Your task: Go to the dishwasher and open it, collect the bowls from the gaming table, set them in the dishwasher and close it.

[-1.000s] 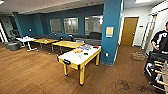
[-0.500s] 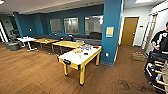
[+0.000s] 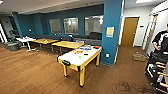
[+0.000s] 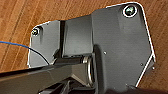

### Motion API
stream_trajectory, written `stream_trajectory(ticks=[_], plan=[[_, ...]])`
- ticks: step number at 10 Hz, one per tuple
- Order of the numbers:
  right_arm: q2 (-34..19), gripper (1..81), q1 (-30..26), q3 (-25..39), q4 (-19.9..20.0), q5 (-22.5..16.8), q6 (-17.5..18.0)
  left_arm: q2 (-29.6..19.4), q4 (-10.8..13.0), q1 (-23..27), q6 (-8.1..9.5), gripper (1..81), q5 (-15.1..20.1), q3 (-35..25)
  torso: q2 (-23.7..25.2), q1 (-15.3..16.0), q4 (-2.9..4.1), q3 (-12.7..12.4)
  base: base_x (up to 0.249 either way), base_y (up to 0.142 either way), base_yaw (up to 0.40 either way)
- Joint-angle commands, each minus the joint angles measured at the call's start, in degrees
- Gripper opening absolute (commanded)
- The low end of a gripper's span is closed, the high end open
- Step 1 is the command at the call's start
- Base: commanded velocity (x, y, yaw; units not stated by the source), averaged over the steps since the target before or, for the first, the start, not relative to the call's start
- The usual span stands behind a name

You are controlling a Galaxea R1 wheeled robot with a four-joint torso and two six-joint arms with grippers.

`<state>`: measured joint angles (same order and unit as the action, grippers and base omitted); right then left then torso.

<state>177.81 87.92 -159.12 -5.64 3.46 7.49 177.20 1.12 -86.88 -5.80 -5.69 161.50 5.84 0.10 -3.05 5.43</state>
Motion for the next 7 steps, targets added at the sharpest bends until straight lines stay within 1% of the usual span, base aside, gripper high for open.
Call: stream_trajectory(ticks=[1,7], plan=[[0.55,81.1,-2.87,0.23,-0.51,-2.67,-0.19,0.17,-0.24,2.72,0.00,81.1,2.79,-0.04,0.00,0.00,0.00,0.00,0.107,0.000,0.000],[0.55,81.1,-2.70,0.14,-0.42,-2.58,-0.19,0.09,-0.33,2.72,0.00,81.1,2.79,-0.04,0.00,-0.02,0.00,0.00,0.106,0.000,0.000]])
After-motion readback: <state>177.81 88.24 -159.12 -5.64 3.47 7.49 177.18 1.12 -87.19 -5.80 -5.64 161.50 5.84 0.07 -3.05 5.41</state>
